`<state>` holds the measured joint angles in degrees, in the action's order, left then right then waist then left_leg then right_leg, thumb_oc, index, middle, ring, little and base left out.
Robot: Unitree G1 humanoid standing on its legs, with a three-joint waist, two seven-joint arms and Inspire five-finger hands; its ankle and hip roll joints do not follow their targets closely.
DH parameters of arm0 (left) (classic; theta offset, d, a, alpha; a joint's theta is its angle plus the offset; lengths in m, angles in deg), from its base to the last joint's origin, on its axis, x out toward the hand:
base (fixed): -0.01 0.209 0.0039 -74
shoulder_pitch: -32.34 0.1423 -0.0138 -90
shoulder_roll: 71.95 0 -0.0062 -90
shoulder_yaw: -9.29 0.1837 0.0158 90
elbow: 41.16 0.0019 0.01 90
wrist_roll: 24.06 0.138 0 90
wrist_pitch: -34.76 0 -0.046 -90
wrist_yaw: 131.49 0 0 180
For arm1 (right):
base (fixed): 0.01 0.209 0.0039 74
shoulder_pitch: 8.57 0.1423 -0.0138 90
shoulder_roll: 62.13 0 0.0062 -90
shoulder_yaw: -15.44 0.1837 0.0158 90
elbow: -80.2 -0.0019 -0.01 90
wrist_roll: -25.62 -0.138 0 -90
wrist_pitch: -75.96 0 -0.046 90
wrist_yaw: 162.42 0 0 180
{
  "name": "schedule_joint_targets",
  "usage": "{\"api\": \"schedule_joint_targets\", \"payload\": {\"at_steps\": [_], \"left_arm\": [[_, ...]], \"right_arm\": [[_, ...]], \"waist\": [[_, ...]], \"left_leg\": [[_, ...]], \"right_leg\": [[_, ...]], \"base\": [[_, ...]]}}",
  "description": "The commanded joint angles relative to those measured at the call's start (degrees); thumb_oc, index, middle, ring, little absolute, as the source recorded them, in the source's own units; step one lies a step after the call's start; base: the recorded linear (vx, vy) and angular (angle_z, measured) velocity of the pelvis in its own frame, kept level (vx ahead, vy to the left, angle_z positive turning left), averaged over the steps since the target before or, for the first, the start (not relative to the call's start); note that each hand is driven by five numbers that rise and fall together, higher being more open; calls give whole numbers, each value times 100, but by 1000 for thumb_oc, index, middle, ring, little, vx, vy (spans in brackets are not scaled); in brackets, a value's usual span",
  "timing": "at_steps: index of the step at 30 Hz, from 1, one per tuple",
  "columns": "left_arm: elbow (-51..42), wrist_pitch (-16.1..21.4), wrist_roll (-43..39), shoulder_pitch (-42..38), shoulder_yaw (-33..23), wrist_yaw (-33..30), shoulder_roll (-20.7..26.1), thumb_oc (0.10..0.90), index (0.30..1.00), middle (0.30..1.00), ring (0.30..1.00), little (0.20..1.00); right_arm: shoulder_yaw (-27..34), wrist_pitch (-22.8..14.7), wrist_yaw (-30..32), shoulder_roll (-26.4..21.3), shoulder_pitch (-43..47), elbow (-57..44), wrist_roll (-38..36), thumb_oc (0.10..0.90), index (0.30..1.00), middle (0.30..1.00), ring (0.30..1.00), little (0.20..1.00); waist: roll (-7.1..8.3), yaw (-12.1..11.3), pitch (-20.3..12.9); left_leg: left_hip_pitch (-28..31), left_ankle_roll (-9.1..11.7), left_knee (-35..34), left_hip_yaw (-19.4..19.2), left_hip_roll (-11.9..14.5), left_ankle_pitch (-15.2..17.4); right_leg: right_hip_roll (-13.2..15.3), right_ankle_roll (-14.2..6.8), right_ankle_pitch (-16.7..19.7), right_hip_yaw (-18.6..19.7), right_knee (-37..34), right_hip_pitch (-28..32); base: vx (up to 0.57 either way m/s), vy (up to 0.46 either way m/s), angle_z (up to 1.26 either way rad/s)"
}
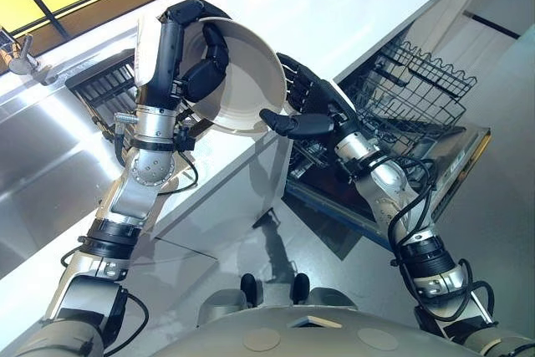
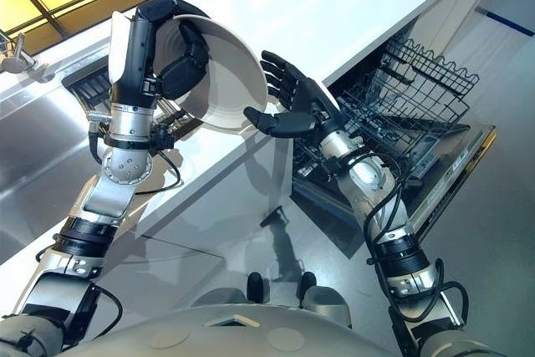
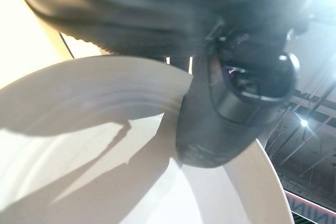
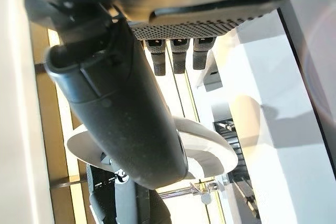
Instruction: Pick up plates and place into dishwasher.
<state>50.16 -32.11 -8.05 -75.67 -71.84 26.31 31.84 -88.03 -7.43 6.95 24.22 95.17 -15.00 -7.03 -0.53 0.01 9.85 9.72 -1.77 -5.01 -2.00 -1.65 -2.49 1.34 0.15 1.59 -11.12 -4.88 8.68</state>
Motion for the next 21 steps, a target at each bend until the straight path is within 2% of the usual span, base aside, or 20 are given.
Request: {"api": "schedule_joint_targets", "payload": {"at_steps": [1,12,15,19,21], "left_arm": [[-116,647,59,-572,123,-380,37,100,300,300,300,200],[-378,480,19,-766,522,-74,-161,100,300,300,300,200],[-363,491,3,-747,552,-15,-195,100,300,300,300,200],[-336,633,43,-735,555,-72,-201,100,300,300,300,200],[-368,658,92,-743,583,-129,-194,100,300,300,300,200]], "right_arm": [[98,-396,54,310,568,-688,-367,800,900,900,900,900],[-96,-715,345,408,884,-878,-461,800,900,900,900,900],[-97,-674,383,424,947,-970,-521,800,900,900,900,900],[-138,-393,358,428,966,-974,-560,800,900,900,900,900],[-192,-402,377,398,949,-916,-577,800,900,900,900,900]], "waist": [[12,-17,-841],[3,-52,-827],[11,-65,-835],[20,-72,-835],[22,-75,-839]], "left_leg": [[-193,-43,1,127,-69,328],[-200,-61,1,200,-120,357],[-210,-65,1,212,-135,362],[-226,-70,1,222,-148,353],[-235,-66,1,227,-148,350]], "right_leg": [[-88,-190,-782,-184,1035,-180],[-64,-205,-776,-184,944,-142],[-59,-213,-769,-172,924,-140],[-60,-217,-740,-161,915,-156],[-65,-209,-748,-157,895,-154]], "base": [[0,0,0],[-1,1,0],[-8,10,5],[0,0,0],[0,0,0]]}}
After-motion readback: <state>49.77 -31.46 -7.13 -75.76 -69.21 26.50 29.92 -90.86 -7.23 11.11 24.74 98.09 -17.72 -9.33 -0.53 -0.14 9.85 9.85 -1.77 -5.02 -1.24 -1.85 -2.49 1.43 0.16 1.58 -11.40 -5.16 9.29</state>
